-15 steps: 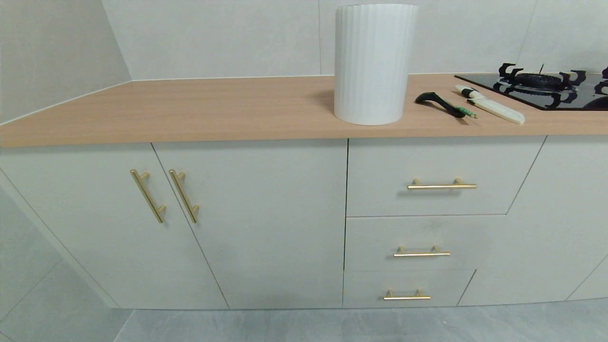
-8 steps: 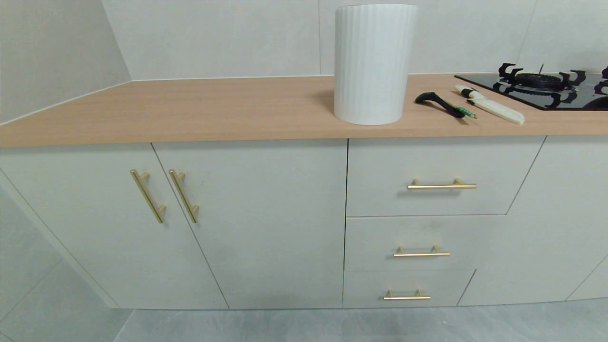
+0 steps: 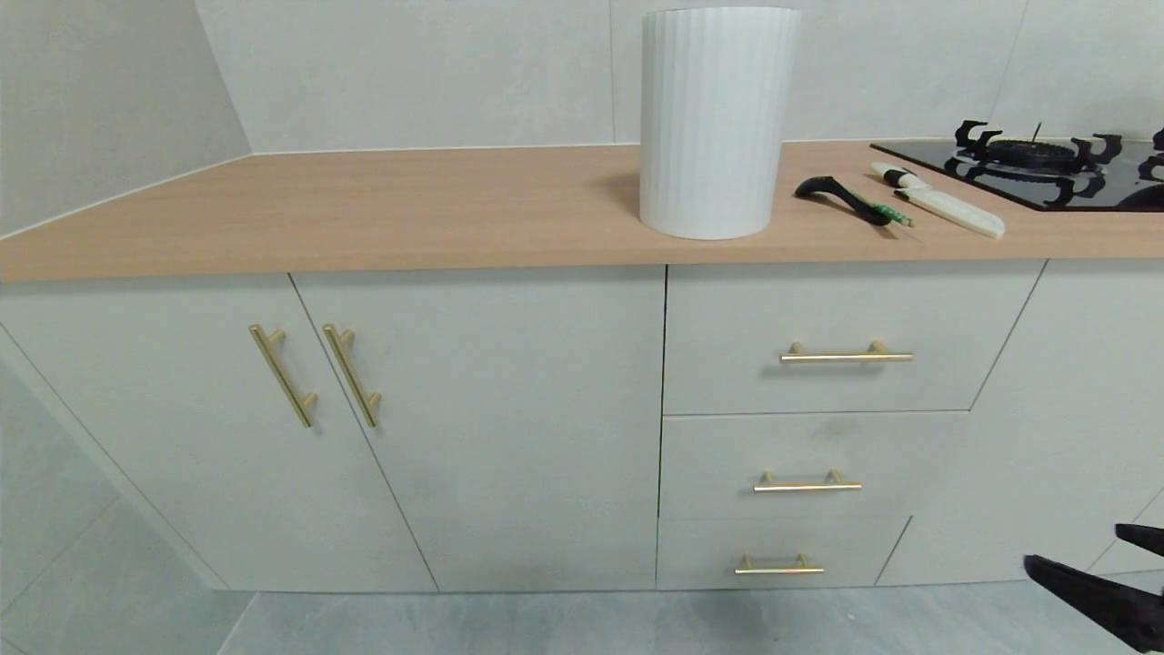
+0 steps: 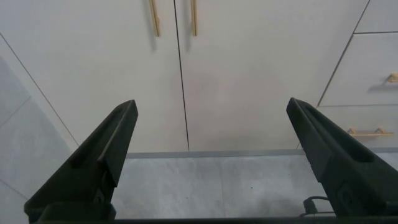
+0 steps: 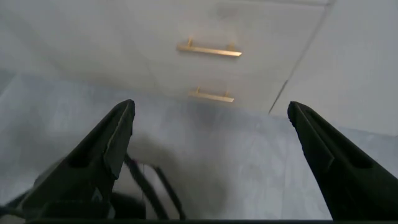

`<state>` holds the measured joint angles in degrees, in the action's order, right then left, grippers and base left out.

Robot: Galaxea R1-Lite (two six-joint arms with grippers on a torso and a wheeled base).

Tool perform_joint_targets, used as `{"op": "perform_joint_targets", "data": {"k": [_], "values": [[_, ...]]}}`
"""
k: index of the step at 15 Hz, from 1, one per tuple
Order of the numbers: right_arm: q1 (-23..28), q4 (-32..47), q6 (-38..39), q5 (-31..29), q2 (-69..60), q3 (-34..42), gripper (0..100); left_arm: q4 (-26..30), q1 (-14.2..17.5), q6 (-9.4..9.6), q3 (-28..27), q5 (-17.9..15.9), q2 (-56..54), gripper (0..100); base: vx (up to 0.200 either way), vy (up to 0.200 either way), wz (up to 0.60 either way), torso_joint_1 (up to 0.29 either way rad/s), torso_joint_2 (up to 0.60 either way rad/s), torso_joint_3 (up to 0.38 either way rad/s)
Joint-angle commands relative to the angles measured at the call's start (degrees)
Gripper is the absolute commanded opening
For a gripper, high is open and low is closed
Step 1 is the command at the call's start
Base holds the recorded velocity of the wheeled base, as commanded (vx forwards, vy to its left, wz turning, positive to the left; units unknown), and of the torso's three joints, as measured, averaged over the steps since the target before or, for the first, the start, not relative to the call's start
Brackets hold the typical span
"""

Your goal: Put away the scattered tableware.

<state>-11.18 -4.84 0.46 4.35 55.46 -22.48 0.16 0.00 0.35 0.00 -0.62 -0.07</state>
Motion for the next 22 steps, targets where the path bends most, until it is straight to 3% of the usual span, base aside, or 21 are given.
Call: {"op": "perform_joint_targets", "data": {"k": [1,5,9,14,22], "values": [[-4.7,-3.2,0.0,-1.1,19.5,-5.2,100,0.0,0.0,0.00,0.0,0.1,0.1,100,0.000,0.000,0.00,0.000,0.00,0.000],[-4.6,-16.3,-0.5,-2.9,38.3,-9.8,100,0.0,0.0,0.00,0.0,0.0,0.1,100,0.000,0.000,0.00,0.000,0.00,0.000],[-4.6,-22.7,-0.5,-4.6,50.7,-13.6,100,0.0,0.0,0.00,0.0,0.1,0.1,100,0.000,0.000,0.00,0.000,0.00,0.000],[-4.1,-26.7,-0.2,-5.4,58.1,-14.3,100,0.0,0.0,0.00,0.0,0.1,0.1,100,0.000,0.000,0.00,0.000,0.00,0.000],[-1.7,-46.9,2.9,-9.1,71.5,-14.9,100,0.0,0.0,0.00,0.0,0.0,0.1,100,0.000,0.000,0.00,0.000,0.00,0.000]]}}
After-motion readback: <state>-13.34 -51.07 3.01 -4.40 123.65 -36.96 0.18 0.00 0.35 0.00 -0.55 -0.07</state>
